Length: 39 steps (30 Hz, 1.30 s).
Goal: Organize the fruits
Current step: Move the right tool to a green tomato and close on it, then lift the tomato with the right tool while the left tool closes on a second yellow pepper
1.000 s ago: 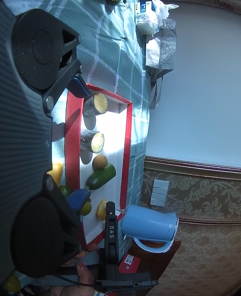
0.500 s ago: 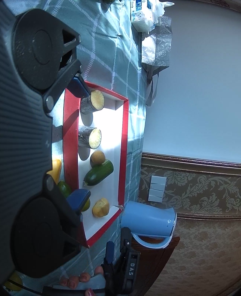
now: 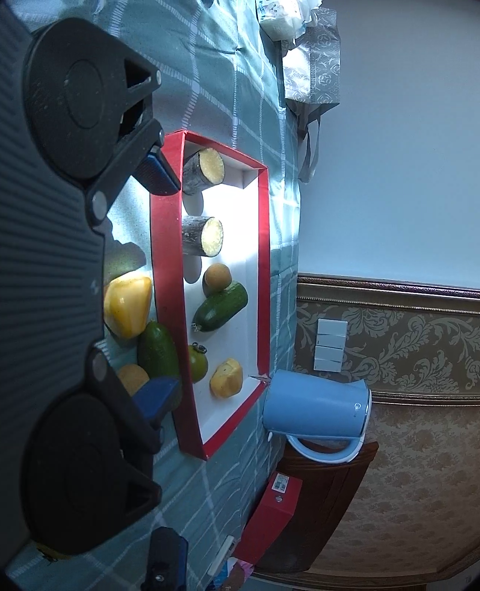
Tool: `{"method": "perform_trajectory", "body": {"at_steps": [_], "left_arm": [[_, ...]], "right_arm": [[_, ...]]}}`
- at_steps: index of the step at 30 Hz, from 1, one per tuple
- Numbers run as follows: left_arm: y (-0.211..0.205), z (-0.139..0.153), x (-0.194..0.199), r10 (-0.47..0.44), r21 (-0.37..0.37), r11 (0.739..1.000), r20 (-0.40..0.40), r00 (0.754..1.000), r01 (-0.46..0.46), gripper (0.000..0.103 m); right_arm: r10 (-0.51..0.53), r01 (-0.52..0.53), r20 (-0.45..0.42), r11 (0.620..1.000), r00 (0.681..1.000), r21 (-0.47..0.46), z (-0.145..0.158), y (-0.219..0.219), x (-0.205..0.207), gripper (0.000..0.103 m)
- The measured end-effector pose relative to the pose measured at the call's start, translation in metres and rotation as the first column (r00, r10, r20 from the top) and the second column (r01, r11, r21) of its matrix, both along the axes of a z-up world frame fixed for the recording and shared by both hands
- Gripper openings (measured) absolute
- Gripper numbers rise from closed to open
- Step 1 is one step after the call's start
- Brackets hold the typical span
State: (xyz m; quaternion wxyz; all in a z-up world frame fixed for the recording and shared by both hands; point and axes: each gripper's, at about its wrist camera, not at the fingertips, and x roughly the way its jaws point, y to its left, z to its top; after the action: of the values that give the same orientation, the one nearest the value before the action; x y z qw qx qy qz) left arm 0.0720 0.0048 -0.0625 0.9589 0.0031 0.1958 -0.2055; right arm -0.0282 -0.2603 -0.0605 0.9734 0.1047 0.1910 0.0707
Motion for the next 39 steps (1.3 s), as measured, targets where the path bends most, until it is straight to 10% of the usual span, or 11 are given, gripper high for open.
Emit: {"method": "perform_trajectory", "body": {"at_steps": [9,23,39], "left_arm": [[0.004,0.001,-0.014,0.040,-0.011,0.999,-0.002,0.999,-0.040,0.103],[0.011,0.001,-0.020,0.079,-0.041,0.996,-0.011,0.997,-0.080,0.103],[-0.022,-0.002,0.008,0.077,0.140,0.987,0.000,0.997,-0.076,0.103]], "right_arm": [[0.070,-0.070,-0.008,0.993,0.998,-0.096,-0.021,0.033,-0.038,0.084],[0.074,-0.077,-0.026,0.981,0.997,-0.179,-0.041,0.048,-0.038,0.034],[0.029,-0.032,-0.074,0.999,0.997,-0.036,-0.012,0.020,0.033,0.033]]}}
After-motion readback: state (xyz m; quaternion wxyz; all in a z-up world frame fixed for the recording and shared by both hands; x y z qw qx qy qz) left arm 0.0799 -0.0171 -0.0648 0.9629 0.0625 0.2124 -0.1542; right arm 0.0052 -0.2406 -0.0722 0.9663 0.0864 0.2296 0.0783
